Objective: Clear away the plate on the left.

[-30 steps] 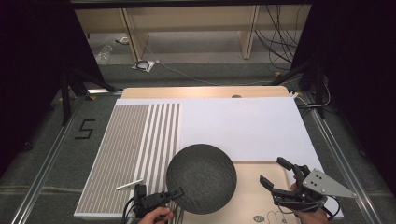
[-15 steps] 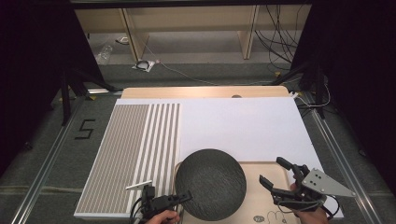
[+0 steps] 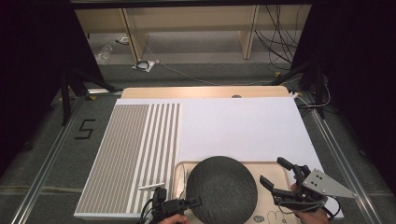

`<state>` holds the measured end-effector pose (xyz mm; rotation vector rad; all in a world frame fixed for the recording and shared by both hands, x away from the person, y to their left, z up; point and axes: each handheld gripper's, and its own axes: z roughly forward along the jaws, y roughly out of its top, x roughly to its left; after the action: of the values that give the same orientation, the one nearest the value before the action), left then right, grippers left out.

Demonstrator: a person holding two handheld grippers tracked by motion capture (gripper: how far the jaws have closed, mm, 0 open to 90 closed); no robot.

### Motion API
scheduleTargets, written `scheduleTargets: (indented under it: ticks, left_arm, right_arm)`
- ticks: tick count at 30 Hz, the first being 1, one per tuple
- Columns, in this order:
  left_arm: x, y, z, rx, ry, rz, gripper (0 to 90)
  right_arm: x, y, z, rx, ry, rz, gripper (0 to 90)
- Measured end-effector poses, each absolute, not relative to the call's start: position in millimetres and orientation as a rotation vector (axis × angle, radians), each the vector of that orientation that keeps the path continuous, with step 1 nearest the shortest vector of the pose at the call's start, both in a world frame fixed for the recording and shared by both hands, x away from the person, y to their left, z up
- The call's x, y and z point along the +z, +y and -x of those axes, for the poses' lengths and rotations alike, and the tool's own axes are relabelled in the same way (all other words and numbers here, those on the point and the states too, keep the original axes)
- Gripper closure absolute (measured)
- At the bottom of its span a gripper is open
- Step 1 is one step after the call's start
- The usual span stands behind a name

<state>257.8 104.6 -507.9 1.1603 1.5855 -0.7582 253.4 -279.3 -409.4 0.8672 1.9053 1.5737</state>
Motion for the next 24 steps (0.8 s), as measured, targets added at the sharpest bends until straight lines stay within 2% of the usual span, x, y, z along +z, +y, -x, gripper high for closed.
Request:
scheduleTargets:
  ticks: [24]
  left_arm:
    - [-515.4, 89.0, -260.4, -0.771, 1.592, -1.225, 84.6]
  right_arm:
    - [-409.3, -278.7, -253.0, 1.573, 1.907, -0.857, 19.5]
